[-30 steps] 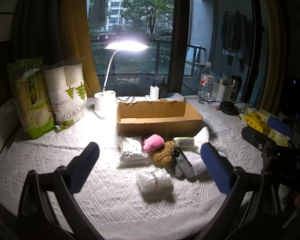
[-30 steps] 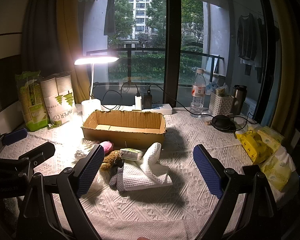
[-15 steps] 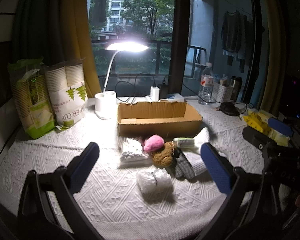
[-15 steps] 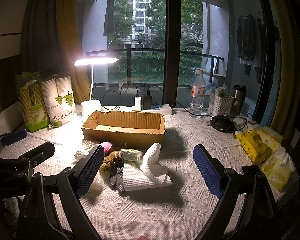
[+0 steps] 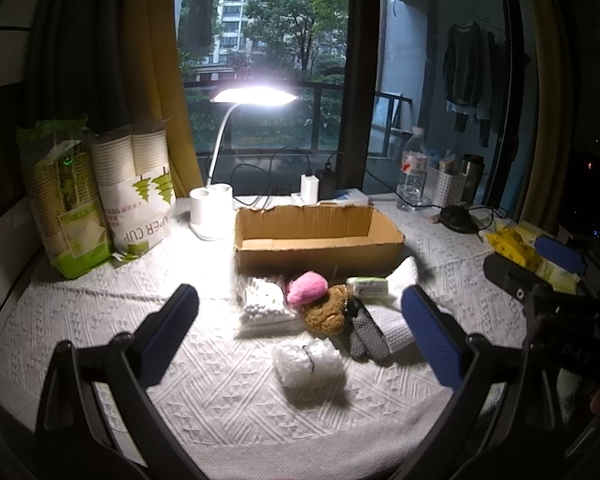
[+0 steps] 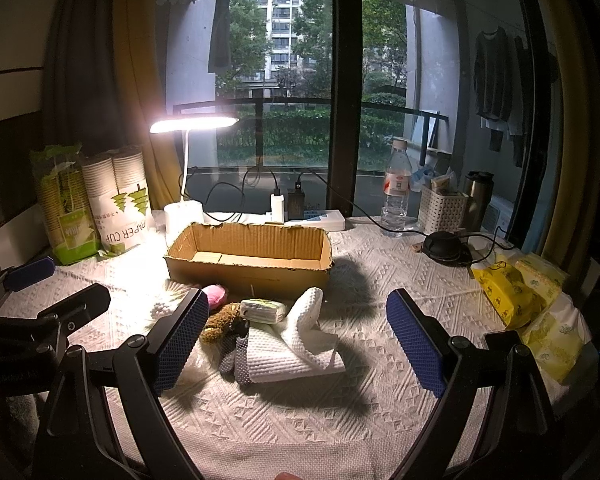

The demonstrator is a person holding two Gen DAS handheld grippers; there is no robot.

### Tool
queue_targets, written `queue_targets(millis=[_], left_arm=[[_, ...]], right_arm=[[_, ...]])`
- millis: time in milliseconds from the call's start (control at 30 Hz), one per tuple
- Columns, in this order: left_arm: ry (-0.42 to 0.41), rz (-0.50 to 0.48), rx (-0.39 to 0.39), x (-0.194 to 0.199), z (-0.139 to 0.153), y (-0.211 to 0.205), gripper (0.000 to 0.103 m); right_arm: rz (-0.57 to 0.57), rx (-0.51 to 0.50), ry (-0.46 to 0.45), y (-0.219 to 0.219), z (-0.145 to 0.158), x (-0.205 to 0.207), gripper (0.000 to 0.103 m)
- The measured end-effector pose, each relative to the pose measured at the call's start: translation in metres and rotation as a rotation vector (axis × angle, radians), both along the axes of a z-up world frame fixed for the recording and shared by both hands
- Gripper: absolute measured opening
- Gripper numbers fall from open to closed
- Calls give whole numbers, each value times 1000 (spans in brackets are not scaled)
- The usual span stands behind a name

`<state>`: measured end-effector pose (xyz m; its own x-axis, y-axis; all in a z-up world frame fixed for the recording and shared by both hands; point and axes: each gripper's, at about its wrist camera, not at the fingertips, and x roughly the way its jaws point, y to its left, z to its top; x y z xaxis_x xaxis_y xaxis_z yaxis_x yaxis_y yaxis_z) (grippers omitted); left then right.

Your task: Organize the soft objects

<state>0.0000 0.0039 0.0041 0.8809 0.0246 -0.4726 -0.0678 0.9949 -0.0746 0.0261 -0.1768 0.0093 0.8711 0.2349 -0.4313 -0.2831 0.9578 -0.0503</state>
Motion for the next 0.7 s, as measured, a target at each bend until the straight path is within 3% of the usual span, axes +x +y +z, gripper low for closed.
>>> queue_targets(millis=[367, 700], left_arm=[[17, -8, 9, 10, -8, -6, 102], [139, 8, 10, 46, -46, -3, 102]], right_arm=[[-2, -8, 11, -4, -2, 9, 93], [-42, -8, 113, -17, -36, 47, 93]])
